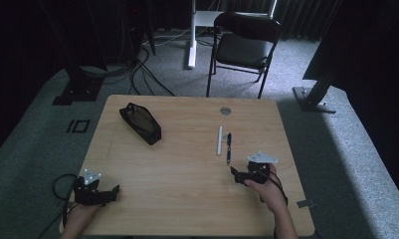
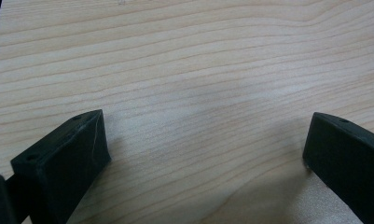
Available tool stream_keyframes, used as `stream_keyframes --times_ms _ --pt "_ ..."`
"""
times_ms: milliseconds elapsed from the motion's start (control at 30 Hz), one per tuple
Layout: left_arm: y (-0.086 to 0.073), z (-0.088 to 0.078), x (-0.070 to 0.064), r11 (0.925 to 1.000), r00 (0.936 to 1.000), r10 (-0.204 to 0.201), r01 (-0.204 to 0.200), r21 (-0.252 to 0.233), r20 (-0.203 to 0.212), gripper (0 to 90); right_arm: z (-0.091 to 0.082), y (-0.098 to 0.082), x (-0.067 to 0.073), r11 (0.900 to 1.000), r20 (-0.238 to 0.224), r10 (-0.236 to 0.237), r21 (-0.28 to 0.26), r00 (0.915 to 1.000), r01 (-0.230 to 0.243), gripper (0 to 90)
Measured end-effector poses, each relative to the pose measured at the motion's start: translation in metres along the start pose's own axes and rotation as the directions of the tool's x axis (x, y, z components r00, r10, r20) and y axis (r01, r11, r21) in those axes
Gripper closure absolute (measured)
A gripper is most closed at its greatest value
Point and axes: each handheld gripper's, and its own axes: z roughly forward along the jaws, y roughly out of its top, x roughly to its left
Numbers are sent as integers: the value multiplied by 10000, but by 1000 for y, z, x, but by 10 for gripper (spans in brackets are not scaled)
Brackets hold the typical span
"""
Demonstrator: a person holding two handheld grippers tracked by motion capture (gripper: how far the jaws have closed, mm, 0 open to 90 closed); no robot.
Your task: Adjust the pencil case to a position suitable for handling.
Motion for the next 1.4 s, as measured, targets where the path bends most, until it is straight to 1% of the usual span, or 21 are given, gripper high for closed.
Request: stream_keyframes --times_ms 33,167,233,467,500,533,567,633,900,1200,1233,1400 --pt "0 0 0 10000 10000 5 -5 3 0 3 1 2 3 10000 -87 -25 -45 10000 25 133" --pt "0 0 0 10000 10000 3 -3 1 -1 3 3 4 6 9999 -183 -109 -75 9998 108 134" --pt "0 0 0 10000 10000 3 -3 1 1 3 5 5 9 9997 -195 -238 -12 9995 238 134" --pt "0 0 0 10000 10000 1 -1 5 0 3 11 10 16 9994 -380 -346 -70 9987 343 134" --pt "0 0 0 10000 10000 1 -1 8 1 3 13 13 20 9990 -385 -431 -171 9983 424 134" --pt "0 0 0 10000 10000 -2 2 12 1 3 13 13 20 9990 -385 -431 -171 9983 424 134" --pt "0 0 0 10000 10000 3 -3 17 -2 3 14 14 21 9983 -378 -549 -221 9978 541 134" --pt "0 0 0 10000 10000 3 -3 19 -4 3 16 17 25 9978 -429 -621 -278 9971 610 134" --pt "0 0 0 10000 10000 -14 14 1 0 3 22 28 36 9960 -681 -785 -481 9946 753 134" --pt "0 0 0 10000 10000 -17 17 -1 0 3 28 33 45 9947 -907 -854 -647 9922 797 134" --pt "0 0 0 10000 10000 -18 18 0 -3 3 29 35 47 9940 -939 -939 -647 9911 881 134" --pt "0 0 0 10000 10000 -17 17 -1 -2 3 33 40 53 9931 -1036 -1042 -651 9891 978 134"
